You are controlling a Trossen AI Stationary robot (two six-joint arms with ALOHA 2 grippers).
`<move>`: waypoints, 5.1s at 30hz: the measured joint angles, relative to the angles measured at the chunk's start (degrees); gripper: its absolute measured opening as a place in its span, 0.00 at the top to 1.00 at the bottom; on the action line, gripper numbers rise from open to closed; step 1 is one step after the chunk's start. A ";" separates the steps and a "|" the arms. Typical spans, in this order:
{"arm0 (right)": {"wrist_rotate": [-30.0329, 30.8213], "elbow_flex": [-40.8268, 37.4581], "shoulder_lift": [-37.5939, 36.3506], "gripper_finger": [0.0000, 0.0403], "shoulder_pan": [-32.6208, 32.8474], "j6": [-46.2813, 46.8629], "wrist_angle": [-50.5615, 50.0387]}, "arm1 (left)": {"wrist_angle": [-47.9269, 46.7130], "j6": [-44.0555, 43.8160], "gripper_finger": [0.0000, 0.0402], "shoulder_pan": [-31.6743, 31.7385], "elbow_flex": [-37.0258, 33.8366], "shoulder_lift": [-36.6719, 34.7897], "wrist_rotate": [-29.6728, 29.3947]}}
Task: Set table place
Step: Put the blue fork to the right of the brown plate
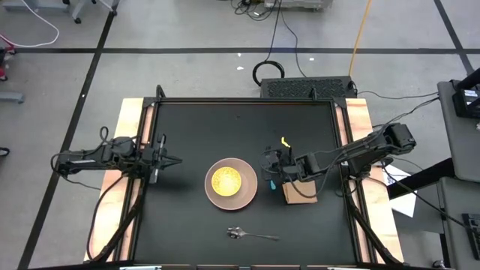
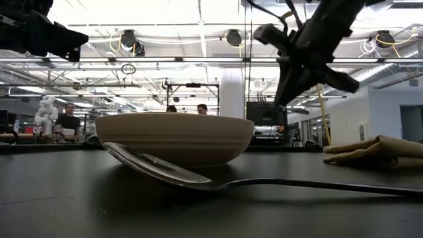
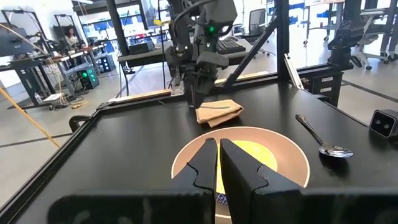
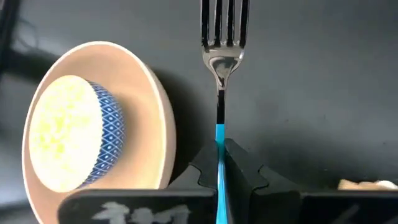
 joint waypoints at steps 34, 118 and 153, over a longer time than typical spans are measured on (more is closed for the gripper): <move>24.76 -5.09 -18.94 1.00 6.77 -62.94 22.51 | -1.21 -1.10 0.94 -0.01 0.00 0.01 0.50; 35.09 -8.86 -7.56 1.00 25.73 -45.30 50.67 | -0.59 0.79 0.94 0.00 0.00 0.02 0.40; 1.23 -2.62 -4.78 1.00 9.34 1.02 2.33 | -0.11 0.34 0.94 0.00 0.02 0.00 0.48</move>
